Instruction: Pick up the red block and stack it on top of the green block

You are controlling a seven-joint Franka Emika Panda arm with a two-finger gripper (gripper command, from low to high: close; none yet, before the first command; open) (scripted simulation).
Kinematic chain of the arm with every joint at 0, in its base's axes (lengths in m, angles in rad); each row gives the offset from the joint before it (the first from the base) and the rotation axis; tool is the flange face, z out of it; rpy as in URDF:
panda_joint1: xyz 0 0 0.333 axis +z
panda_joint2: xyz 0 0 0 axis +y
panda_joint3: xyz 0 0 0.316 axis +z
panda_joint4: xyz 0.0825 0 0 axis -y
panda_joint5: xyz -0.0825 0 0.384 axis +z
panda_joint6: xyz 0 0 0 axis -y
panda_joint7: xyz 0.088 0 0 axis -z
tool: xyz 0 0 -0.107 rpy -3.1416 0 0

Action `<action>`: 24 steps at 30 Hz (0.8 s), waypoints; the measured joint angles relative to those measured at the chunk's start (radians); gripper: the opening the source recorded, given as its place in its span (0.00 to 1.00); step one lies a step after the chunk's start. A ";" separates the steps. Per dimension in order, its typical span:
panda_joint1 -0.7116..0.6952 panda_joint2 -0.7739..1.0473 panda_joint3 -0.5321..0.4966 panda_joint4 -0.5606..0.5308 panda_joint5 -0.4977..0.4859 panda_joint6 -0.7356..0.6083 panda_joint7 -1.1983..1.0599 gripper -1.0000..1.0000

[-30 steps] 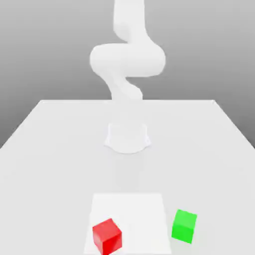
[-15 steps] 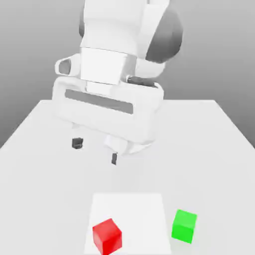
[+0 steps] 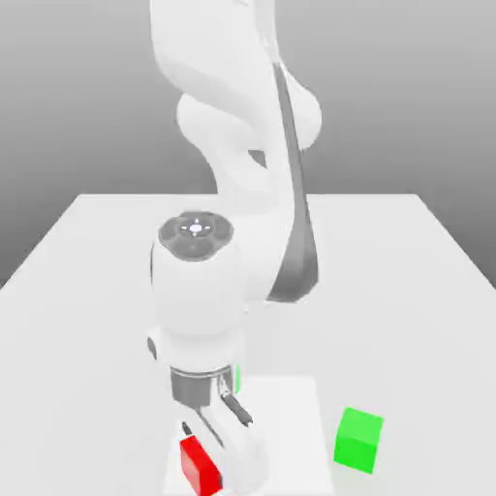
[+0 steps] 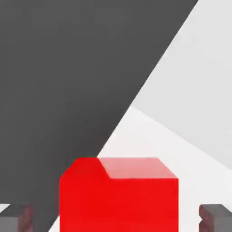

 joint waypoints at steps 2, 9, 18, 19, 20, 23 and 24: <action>0.000 0.000 0.000 0.000 0.000 0.001 0.000 0.00; -0.026 -0.125 0.036 -0.020 0.049 -0.102 -0.036 0.00; 0.207 -0.304 0.208 -0.102 0.098 -0.199 0.303 0.00; 0.216 -0.291 0.207 -0.105 0.085 -0.184 0.332 0.00; 0.221 -0.268 0.202 -0.105 0.065 -0.162 0.356 0.00; 0.251 -0.173 0.162 -0.101 -0.010 -0.076 0.419 0.00; 0.262 -0.147 0.148 -0.100 -0.029 -0.053 0.433 1.00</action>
